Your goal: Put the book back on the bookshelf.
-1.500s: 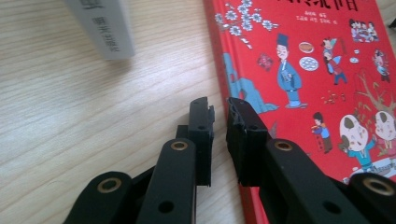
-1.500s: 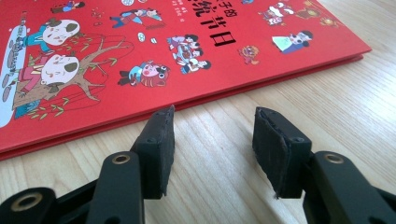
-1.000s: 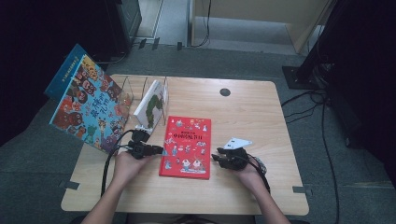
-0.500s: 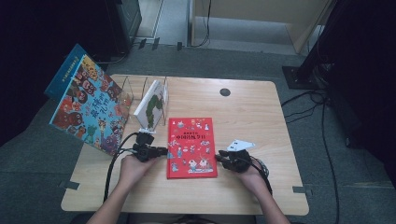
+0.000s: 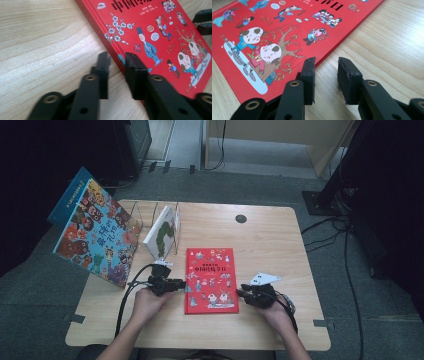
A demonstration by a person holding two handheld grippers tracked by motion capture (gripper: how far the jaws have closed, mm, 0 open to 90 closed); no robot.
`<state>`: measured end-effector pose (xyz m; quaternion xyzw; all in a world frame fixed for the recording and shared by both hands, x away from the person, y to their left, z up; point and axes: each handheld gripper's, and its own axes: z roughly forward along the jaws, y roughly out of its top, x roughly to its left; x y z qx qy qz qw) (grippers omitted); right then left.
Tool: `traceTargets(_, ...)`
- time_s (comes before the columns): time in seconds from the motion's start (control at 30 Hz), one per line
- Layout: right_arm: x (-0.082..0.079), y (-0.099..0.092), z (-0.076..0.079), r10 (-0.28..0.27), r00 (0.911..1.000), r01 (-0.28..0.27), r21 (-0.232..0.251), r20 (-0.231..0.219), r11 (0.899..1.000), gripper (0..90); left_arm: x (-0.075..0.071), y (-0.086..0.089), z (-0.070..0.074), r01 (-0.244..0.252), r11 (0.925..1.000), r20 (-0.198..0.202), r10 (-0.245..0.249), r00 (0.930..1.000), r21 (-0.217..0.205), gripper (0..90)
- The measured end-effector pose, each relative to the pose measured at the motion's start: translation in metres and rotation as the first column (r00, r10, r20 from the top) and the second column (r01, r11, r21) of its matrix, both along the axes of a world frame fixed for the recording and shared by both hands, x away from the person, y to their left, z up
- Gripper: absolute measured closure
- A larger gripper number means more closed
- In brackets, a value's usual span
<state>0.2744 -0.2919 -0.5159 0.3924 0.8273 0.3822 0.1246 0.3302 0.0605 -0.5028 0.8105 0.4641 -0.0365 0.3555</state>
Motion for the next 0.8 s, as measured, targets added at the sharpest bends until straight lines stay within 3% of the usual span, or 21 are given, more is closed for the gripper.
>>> traceTargets(0.17, 0.005, -0.006, 0.005, -0.053, 0.9986, 0.053, 0.027, -0.002, 0.998, 61.3, -0.002, -0.001, 0.002, -0.003, 0.9997, 0.03, 0.002, 0.9995, 0.025, 61.7)
traceTargets(0.47, 0.015, 0.003, 0.011, -0.1, 0.9949, 0.101, 0.048, -0.013, 0.994, 51.0, 0.004, -0.006, 0.002, -0.008, 0.9999, 0.021, 0.008, 0.9997, -0.012, 39.2)
traceTargets(0.57, 0.02, 0.005, 0.012, -0.117, 0.9927, 0.118, 0.051, -0.028, 0.992, 47.8, 0.004, -0.008, 0.002, -0.007, 0.9999, 0.017, 0.007, 0.9998, -0.009, 37.0)
traceTargets(0.8, 0.031, 0.006, 0.015, -0.15, 0.9826, 0.156, 0.04, -0.109, 0.987, 44.1, 0.003, -0.012, 0.003, -0.008, 0.9999, 0.021, 0.008, 0.9998, 0.01, 36.1)
